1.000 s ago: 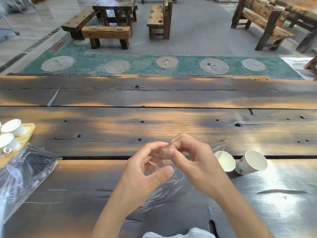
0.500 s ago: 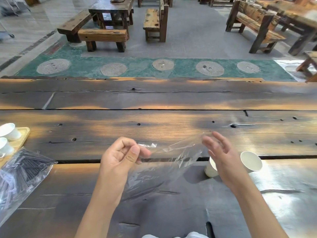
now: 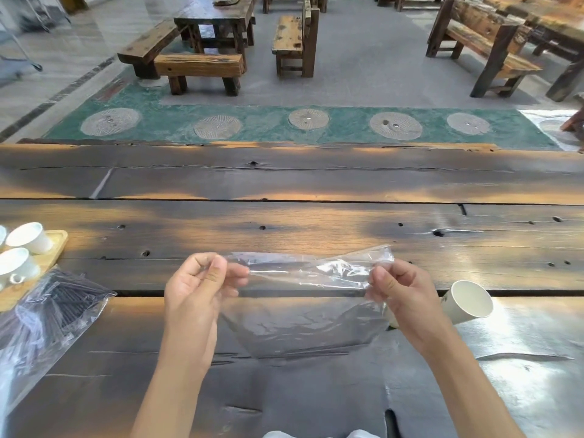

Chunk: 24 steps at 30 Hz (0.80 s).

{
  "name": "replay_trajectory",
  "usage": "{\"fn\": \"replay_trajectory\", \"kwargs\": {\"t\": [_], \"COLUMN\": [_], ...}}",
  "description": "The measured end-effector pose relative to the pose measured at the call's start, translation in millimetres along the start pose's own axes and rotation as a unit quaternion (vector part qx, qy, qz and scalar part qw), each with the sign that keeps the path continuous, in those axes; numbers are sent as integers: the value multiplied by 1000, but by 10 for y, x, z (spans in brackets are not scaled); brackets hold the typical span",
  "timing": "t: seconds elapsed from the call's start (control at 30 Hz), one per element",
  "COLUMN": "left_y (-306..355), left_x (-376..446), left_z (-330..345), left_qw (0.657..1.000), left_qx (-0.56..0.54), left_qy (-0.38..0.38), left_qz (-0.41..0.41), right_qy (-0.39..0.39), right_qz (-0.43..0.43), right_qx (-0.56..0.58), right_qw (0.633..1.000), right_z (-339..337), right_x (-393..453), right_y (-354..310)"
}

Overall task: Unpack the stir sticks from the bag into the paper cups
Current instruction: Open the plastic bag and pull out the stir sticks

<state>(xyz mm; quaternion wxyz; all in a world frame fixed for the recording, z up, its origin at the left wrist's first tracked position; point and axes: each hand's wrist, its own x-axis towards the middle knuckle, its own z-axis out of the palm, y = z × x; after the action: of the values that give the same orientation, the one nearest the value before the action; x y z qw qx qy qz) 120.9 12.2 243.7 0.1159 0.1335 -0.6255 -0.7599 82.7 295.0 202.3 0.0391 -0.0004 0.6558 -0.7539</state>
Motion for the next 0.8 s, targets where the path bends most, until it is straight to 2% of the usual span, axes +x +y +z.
{"fn": "replay_trajectory", "kwargs": {"t": [0.1,0.2,0.3,0.4,0.5,0.63,0.73,0.8], "left_y": [-26,15,-27,-140,-153,-71,-68,-66], "left_x": [5,3,11,28,61,81,103,97], "left_z": [8,65,178,310,373,380,385,404], "left_qw": [985,929,869,830,841,923,932,921], "left_qx": [160,324,410,441,420,299,289,308], "left_qy": [-11,-71,-144,-162,-136,-151,-171,-189], "left_qz": [62,165,236,302,313,187,135,145], "right_qy": [-7,-20,-28,-34,-39,-54,-59,-60], "right_qz": [-8,-17,-23,-21,-17,-13,-10,-16], "right_qx": [-26,-34,-26,-31,-56,-59,-68,-116], "right_qw": [1000,999,999,999,998,997,996,991], "right_z": [0,6,55,92,91,102,122,158], "right_x": [-37,-59,-88,-128,-155,-183,-203,-212], "right_y": [-124,-194,-251,-301,-316,-312,-330,-355]}}
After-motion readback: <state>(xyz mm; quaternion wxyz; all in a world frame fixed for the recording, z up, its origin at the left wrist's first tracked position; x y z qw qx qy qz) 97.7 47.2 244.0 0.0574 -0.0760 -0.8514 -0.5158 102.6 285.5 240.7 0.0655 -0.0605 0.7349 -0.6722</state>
